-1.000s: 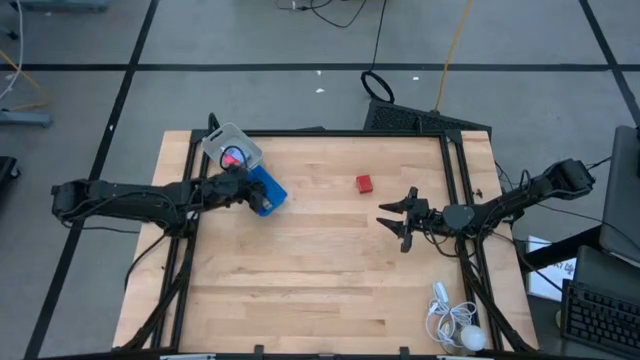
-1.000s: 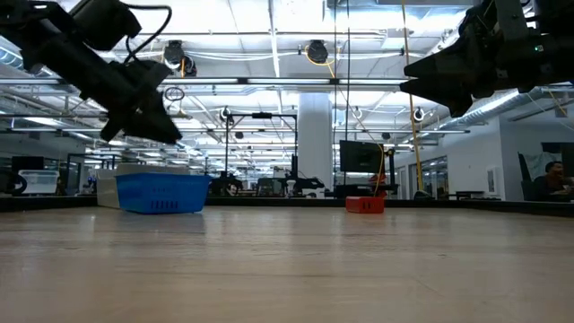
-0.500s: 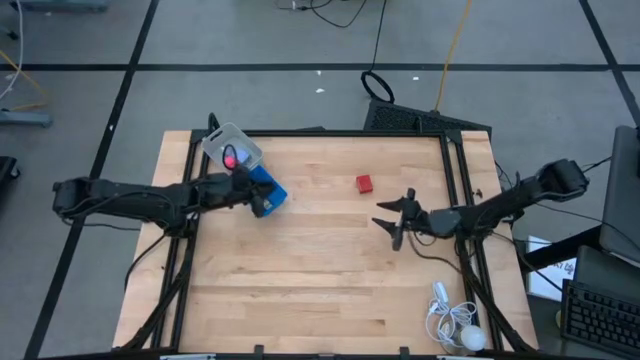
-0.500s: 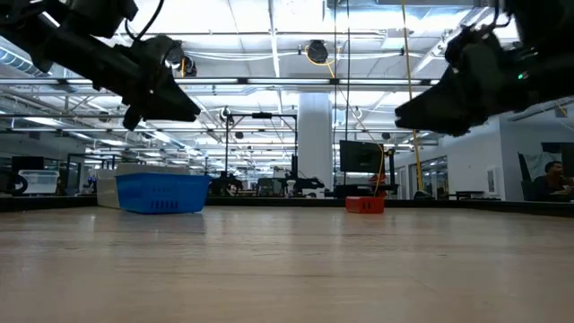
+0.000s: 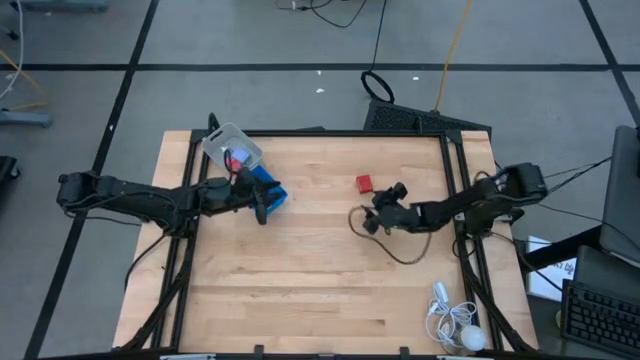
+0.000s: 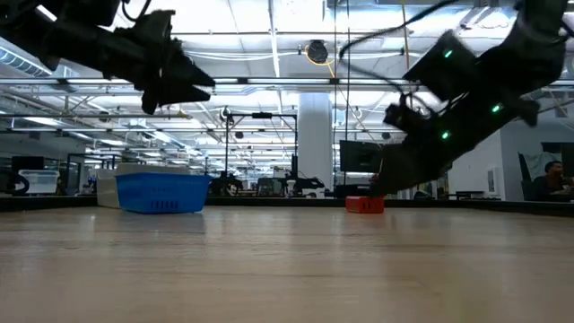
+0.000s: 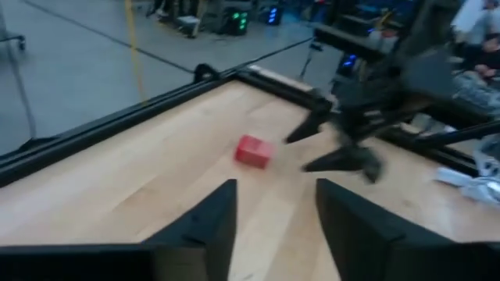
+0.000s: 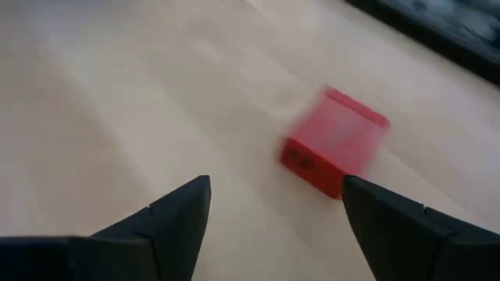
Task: Pick & Place Office items
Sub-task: Put the red charger adapter into the gray bin
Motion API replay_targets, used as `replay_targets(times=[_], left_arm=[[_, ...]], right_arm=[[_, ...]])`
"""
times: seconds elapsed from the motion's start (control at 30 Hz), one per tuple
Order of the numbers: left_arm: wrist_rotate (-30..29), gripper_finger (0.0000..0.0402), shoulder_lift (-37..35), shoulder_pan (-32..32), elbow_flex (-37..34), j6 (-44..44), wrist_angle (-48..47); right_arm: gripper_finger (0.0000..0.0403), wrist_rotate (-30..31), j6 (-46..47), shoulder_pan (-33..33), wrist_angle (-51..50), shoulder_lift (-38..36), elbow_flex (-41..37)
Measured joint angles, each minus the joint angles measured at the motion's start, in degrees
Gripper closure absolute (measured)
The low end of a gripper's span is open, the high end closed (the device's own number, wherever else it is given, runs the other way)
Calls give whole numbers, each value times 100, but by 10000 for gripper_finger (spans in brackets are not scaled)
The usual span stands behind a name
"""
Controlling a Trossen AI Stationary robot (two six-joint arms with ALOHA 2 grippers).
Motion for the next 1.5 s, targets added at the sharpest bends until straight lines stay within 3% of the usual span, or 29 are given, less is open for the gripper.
replay_targets(times=[0.2,0.4,0.7,1.2,1.5], left_arm=[[221,156,16,-268,0,17,430],[269,122,18,-306,0,110,440],[258,117,18,-306,0,97,454],[267,117,18,-306,0,99,443],[269,117,18,-306,0,-19,440]], right_arm=[[128,4,881,-553,-196,444,188],[128,-549,845,-871,510,674,192],[129,-626,692,-1134,811,1317,487],[147,-171,691,-1204,530,1086,573],[152,-225,-92,-1249,780,1054,574]])
